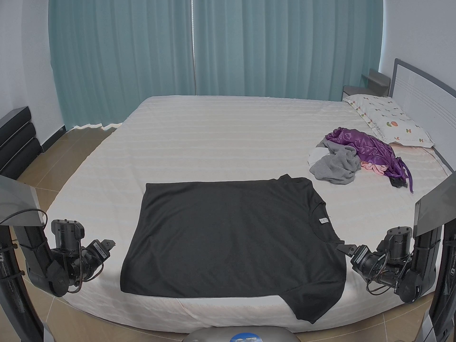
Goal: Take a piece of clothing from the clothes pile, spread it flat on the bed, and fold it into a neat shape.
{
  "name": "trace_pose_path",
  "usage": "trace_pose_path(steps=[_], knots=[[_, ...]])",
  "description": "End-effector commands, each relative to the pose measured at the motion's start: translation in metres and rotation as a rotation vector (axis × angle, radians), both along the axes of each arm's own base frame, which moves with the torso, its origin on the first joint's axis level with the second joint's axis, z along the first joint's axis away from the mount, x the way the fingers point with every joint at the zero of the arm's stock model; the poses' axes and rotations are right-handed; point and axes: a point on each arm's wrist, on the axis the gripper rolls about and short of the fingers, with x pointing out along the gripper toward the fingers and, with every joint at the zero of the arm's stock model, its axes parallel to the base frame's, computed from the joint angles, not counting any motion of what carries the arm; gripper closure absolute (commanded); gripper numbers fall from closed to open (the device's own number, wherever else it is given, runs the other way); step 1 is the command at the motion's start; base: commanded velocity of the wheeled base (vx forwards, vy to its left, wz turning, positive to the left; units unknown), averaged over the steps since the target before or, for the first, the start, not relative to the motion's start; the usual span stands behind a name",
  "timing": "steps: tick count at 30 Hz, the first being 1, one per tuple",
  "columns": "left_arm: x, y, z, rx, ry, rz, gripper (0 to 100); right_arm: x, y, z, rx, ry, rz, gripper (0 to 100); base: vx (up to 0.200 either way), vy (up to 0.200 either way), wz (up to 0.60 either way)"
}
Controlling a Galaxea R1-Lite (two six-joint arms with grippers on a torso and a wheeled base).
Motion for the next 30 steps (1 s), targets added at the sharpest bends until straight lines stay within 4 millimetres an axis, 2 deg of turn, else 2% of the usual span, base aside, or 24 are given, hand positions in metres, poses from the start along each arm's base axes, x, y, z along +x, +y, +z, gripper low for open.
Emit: trace_pose_path(steps=[1,6,20,22,27,28,29,30], knots=[[0.000,-0.002,-0.001,0.000,0.002,-0.006,0,0.001,0.000,0.001,0.002,-0.014,0.001,0,0.200,0.000,0.00],[0.001,-0.002,-0.001,-0.001,0.002,-0.010,0,0.001,0.001,0.000,0.002,-0.012,0.002,0,0.200,0.000,0.00],[0.003,-0.007,0.001,-0.008,-0.013,-0.033,0,0.002,0.001,0.001,0.002,-0.015,0.002,0,0.000,0.000,0.00],[0.009,-0.009,0.004,-0.009,-0.036,-0.042,0,0.002,0.001,0.001,0.003,-0.018,0.002,0,0.000,0.000,0.00],[0.041,-0.015,0.007,-0.038,-0.097,-0.097,0,0.002,0.001,0.000,0.010,-0.012,0.008,0,0.000,0.000,0.00],[0.056,-0.015,0.008,-0.050,-0.117,-0.115,0,0.002,0.001,0.000,0.029,-0.010,0.008,0,0.000,0.000,0.00],[0.060,-0.016,0.007,-0.052,-0.118,-0.117,0,0.002,0.001,0.000,0.034,-0.008,0.007,0,0.000,0.000,0.00],[0.080,-0.016,0.007,-0.064,-0.131,-0.135,0,0.003,-0.001,0.002,0.071,-0.008,-0.003,0,0.000,0.000,0.00]])
